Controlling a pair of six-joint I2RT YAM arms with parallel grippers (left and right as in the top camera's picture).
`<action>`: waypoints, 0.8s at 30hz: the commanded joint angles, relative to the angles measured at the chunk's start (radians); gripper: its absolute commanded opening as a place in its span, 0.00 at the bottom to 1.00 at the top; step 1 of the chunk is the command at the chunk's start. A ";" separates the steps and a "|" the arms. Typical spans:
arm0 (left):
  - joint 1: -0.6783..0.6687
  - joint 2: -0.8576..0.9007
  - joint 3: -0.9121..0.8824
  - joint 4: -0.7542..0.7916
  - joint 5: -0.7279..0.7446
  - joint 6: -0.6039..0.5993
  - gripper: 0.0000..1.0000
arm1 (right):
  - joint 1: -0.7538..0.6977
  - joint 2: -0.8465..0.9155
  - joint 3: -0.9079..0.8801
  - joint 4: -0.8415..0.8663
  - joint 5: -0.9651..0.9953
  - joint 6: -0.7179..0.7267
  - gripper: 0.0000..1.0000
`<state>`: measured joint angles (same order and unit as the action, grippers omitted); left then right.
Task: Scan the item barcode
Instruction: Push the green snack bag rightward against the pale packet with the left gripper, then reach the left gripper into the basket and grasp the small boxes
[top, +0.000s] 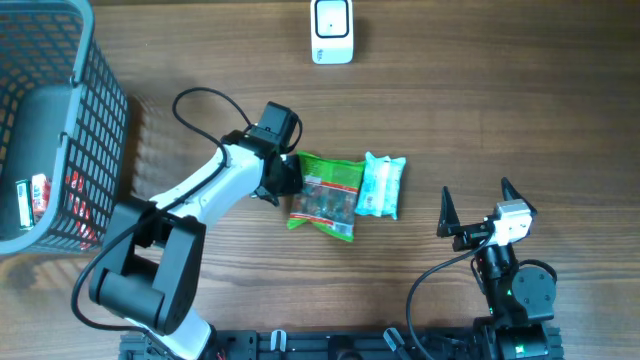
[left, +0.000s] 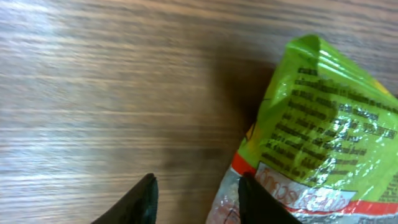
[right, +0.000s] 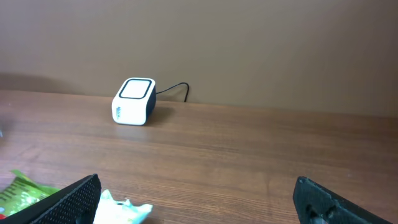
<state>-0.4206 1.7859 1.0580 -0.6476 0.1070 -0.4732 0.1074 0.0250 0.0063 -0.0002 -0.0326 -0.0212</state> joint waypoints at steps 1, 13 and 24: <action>-0.026 0.004 -0.001 -0.009 0.069 -0.014 0.40 | -0.005 -0.002 -0.001 0.005 0.006 -0.002 1.00; -0.050 0.004 -0.001 -0.042 0.278 -0.014 0.45 | -0.005 -0.002 -0.001 0.005 0.006 -0.002 1.00; -0.005 -0.113 0.106 -0.148 0.146 -0.013 0.20 | -0.005 -0.002 -0.001 0.005 0.006 -0.002 1.00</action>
<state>-0.4614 1.7668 1.0649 -0.7361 0.3569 -0.4847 0.1074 0.0250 0.0063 -0.0002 -0.0326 -0.0216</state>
